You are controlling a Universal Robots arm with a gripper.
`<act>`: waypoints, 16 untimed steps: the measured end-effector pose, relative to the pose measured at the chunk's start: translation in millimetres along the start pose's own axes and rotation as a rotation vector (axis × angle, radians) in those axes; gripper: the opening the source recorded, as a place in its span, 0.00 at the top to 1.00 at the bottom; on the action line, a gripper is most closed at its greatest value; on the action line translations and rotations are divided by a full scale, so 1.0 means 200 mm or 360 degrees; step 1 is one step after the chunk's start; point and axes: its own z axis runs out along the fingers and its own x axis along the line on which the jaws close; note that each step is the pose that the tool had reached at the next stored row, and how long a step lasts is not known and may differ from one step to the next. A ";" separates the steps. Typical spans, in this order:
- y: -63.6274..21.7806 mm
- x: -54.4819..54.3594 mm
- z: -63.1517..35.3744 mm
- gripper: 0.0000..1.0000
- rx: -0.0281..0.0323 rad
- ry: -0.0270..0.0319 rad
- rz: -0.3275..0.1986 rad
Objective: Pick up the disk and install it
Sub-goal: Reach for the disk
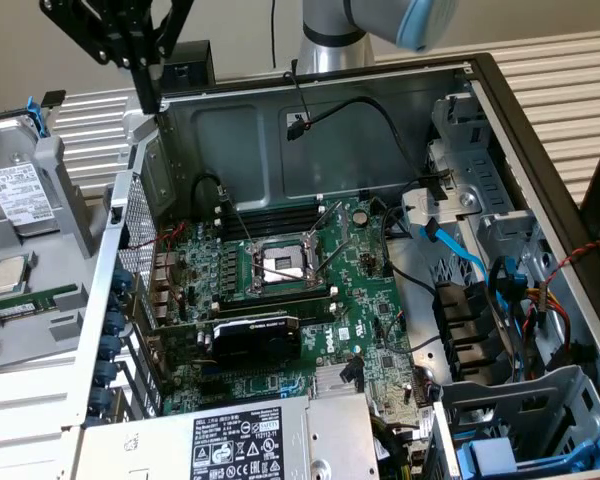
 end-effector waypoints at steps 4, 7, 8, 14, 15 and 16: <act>0.023 0.07 0.003 0.89 -0.00002 -0.00003 0.0000; 0.032 0.08 0.018 0.89 0.00006 0.00022 0.0011; 0.032 0.09 0.021 0.89 0.00005 0.00021 0.0019; 0.033 0.19 0.026 0.89 0.00010 0.00036 0.0032; 0.032 0.21 0.026 0.89 0.00011 0.00057 0.0032; 0.030 0.23 0.026 0.89 0.00014 0.00084 0.0032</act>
